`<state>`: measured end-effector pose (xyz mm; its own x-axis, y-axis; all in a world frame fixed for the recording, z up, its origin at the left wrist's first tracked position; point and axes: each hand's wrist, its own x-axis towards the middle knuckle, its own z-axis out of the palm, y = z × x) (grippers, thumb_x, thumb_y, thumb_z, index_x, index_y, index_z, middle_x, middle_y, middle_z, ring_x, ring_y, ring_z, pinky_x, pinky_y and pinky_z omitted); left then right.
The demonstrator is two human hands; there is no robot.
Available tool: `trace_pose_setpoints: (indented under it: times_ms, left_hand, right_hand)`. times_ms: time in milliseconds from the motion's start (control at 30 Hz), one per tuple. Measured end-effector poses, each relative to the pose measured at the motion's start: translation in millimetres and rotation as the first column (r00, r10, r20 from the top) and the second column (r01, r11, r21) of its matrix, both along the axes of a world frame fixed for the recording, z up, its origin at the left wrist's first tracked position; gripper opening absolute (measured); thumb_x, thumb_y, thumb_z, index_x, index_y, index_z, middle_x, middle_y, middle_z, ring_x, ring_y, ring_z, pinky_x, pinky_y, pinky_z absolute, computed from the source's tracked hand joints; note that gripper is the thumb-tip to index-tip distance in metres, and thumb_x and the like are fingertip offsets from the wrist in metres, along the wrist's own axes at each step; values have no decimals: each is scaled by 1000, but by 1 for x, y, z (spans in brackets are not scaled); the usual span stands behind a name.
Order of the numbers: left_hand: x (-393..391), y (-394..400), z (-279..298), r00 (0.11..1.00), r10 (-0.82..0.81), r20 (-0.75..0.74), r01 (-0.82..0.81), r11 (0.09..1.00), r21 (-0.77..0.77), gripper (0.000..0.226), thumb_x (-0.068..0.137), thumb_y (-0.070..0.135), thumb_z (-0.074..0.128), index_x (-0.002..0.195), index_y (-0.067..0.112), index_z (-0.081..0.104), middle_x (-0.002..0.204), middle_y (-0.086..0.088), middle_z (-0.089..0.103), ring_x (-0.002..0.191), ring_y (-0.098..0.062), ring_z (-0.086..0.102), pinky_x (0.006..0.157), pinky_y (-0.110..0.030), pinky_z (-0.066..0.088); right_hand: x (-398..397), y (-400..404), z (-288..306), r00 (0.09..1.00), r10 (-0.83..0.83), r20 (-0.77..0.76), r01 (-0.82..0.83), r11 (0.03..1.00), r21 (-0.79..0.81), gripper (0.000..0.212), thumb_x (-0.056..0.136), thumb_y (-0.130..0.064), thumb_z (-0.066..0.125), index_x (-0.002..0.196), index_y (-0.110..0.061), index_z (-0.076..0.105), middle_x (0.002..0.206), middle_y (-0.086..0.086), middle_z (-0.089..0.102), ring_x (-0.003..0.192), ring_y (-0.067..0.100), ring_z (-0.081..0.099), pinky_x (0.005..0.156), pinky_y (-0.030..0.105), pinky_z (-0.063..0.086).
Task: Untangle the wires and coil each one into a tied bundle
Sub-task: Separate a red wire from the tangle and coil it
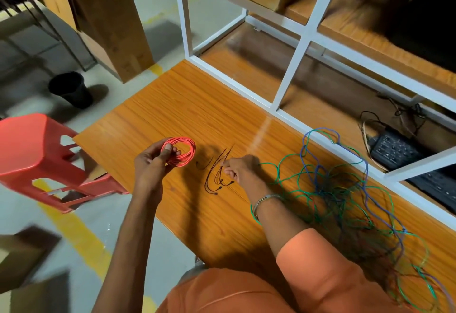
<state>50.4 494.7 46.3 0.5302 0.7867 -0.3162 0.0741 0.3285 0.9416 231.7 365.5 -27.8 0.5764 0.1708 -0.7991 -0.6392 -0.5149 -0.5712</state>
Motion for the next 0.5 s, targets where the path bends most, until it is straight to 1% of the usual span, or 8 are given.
trace_pose_setpoints:
  times_ms: [67,133,200,267,333,400,433,500]
  left_hand:
    - [0,-4,1,1000,-13,1,13,1000,-13,25,104,18,63,124,6,71,86,2,71,82,-11,69,77,-31,56]
    - [-1,-7,2,1000,-18,0,18,1000,-22,25,104,17,63,124,6,71,85,3,71,82,-11,70,78,-31,55]
    - [-2,-9,4,1000,-19,0,19,1000,-24,25,104,17,63,125,7,71,86,2,72,83,-12,70,78,-32,55]
    - [-3,-11,6,1000,-23,7,24,999,-27,25,104,16,63,125,6,70,87,1,72,84,-12,70,79,-33,55]
    - [-3,-12,6,999,-31,10,31,999,-29,25,104,16,62,126,5,70,88,0,72,85,-13,69,81,-34,55]
    - [-2,-12,6,999,-34,13,34,999,-31,26,104,16,63,126,5,70,88,0,72,86,-14,69,82,-35,54]
    - [-1,-12,5,999,-37,17,37,999,-32,26,104,17,63,126,6,70,87,1,73,86,-14,69,83,-36,54]
    - [2,-13,5,998,-53,26,54,998,-31,26,103,17,64,125,6,71,87,0,73,88,-16,69,84,-38,55]
  right_hand:
    - [0,1,3,1000,19,-7,-19,1000,-11,18,88,4,65,70,2,63,42,2,47,32,14,35,40,20,28]
    - [1,-5,9,999,38,-7,-38,999,-13,19,89,0,60,70,-3,56,54,4,51,37,16,40,39,20,32]
    - [3,-9,12,997,65,46,-65,998,-11,18,88,-5,62,72,-6,55,61,4,55,42,17,46,40,21,38]
    - [5,-7,7,997,54,50,-52,998,-43,10,79,0,62,70,-3,60,51,2,51,36,17,40,41,22,32]
    - [6,-2,0,997,31,64,-25,996,-88,11,74,3,63,64,0,65,44,4,50,33,16,37,43,22,30]
    - [6,-3,2,995,51,88,-40,993,-114,14,75,-1,68,62,-1,64,45,7,57,30,16,42,41,19,32]
    - [6,-5,8,993,48,108,-36,993,-113,12,75,-5,70,66,0,66,51,10,64,30,14,46,39,17,33]
    - [8,-13,21,991,26,130,-16,997,-72,11,77,-9,72,75,2,70,67,15,73,36,14,50,38,16,32]
